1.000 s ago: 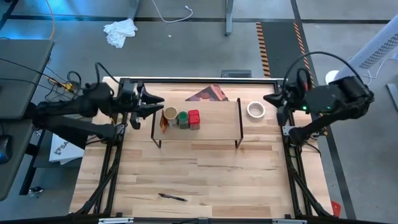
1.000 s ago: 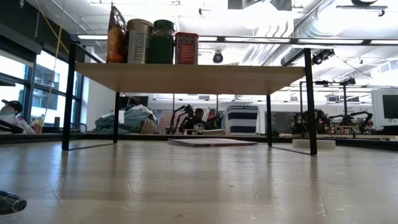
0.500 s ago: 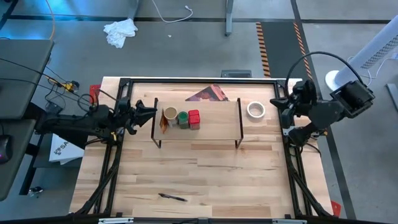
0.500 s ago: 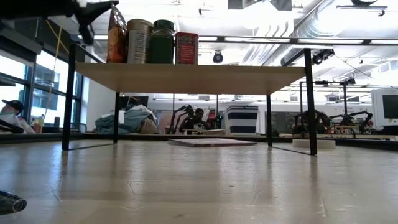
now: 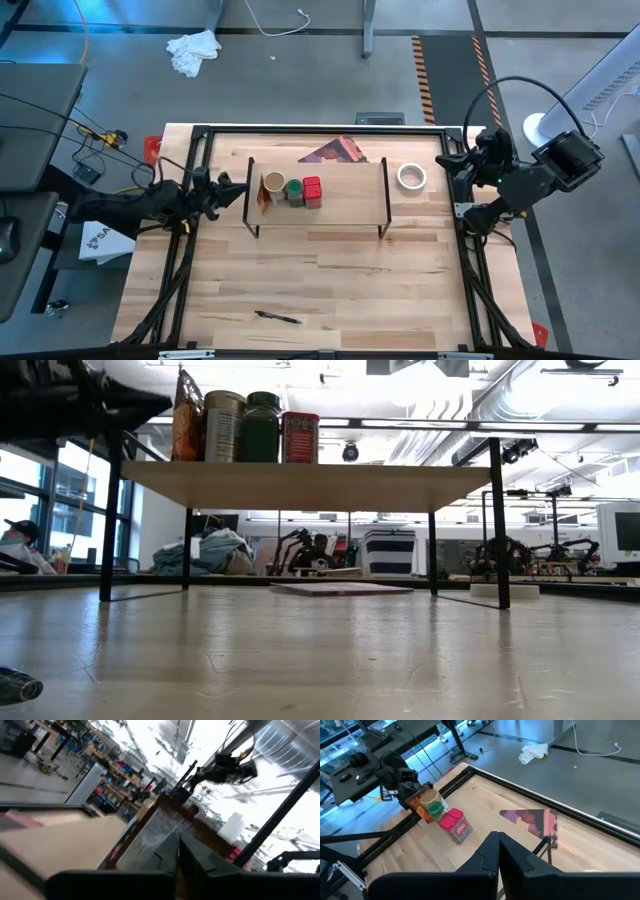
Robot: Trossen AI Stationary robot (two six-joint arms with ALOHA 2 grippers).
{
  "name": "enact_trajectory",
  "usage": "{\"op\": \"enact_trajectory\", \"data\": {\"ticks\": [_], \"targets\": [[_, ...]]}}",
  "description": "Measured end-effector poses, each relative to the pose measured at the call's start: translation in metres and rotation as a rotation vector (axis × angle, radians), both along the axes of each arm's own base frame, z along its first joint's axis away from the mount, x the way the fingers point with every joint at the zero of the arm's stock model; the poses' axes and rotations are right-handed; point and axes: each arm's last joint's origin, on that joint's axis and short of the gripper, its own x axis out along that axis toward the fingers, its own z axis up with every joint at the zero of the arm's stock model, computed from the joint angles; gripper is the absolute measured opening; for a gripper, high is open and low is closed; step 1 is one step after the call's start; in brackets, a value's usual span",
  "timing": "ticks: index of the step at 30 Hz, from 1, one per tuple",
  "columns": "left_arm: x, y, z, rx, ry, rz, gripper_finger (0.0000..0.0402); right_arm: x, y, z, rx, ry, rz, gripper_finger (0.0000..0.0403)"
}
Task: Shelf spices
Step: Return to Home Position
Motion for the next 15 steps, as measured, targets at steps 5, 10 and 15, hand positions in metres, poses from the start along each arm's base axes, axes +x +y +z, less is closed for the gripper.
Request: {"op": "enact_trajectory", "data": {"ticks": [5, 10, 15], "targets": [[0.001, 0.000, -0.007, 0.003, 0.066, 0.000, 0.0003, 0.000, 0.000, 0.000, 0.007, -0.002, -0.007, 0.0000], [0.002, -0.001, -0.013, 0.018, 0.128, -0.026, 0.0001, 0.000, 0.000, 0.000, 0.007, -0.001, -0.007, 0.0000], [0.003, -0.003, -0.017, 0.031, 0.168, -0.090, 0.0001, 0.000, 0.000, 0.000, 0.003, 0.002, -0.004, 0.0000]]}}
